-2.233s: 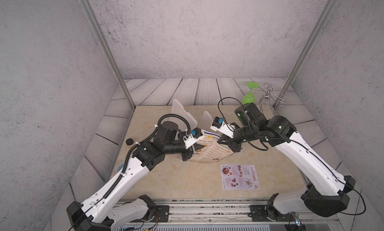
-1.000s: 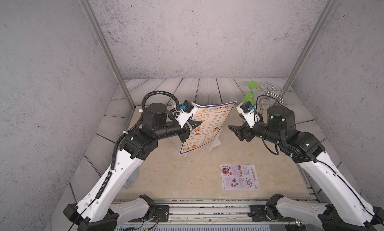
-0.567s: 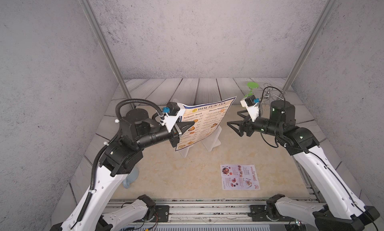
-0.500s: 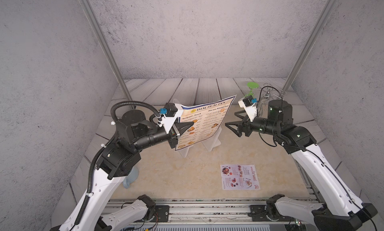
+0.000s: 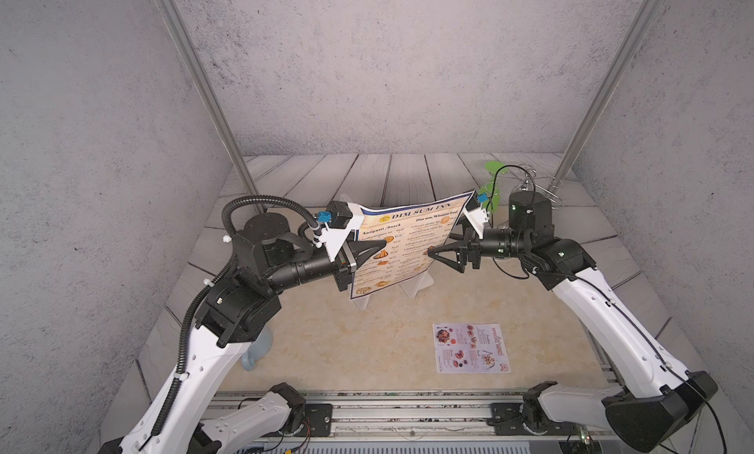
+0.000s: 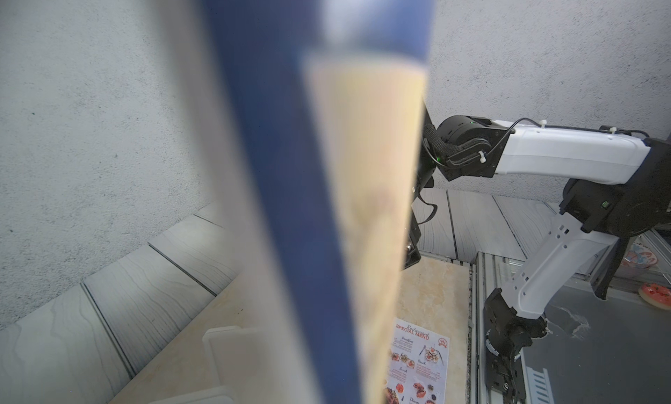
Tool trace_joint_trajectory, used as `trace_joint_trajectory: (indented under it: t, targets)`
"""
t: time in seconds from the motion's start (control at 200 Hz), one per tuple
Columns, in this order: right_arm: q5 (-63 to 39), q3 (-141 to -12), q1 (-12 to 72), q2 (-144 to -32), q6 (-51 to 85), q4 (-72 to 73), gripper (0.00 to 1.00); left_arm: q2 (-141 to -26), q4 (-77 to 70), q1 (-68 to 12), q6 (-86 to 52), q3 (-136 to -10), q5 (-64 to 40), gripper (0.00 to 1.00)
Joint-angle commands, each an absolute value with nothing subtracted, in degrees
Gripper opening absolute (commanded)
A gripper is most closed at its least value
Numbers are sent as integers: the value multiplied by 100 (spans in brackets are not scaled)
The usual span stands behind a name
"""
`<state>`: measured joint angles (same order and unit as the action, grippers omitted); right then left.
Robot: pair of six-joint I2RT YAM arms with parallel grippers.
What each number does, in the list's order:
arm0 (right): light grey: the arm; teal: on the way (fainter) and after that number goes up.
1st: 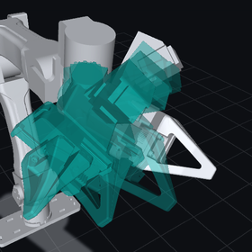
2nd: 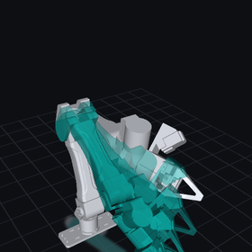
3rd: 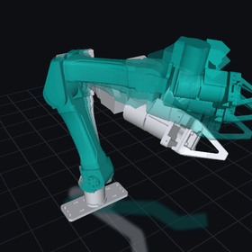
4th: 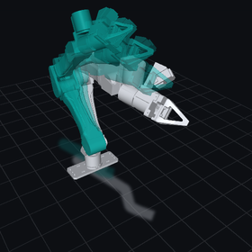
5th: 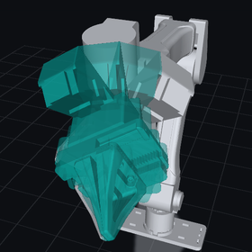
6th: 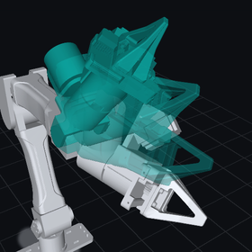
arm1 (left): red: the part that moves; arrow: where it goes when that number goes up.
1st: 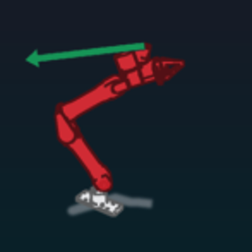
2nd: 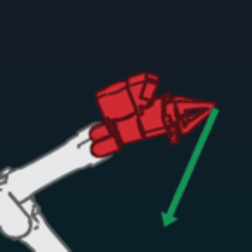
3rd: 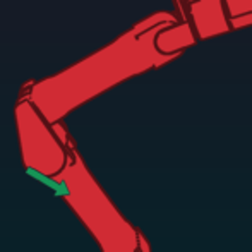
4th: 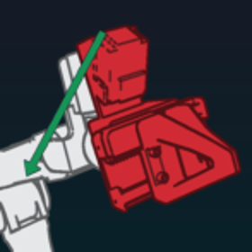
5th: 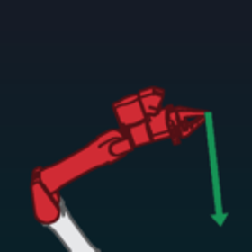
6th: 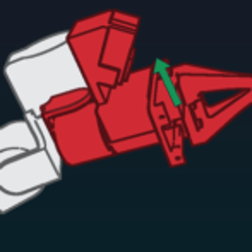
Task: Insert the menus into the narrow rack
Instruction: Pick up the menu from the center of the board.
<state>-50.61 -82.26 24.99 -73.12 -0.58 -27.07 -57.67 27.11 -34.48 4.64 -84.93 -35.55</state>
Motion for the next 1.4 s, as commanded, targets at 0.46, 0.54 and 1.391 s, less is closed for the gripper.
trace_joint_trajectory:
  t: [0.46,0.54,1.391]
  targets:
    - [-6292,-8113,2484,-7441,96,-2241,75,-5845,2347,-3253,326,-8461,-3713,0]
    - [-6309,-8085,2487,-7427,115,-2216,72,-5861,2321,-3224,299,-8455,-3725,0]
    - [-6610,-7899,2484,-7348,201,-2000,27,-5923,2186,-3006,136,-8276,-3954,0]
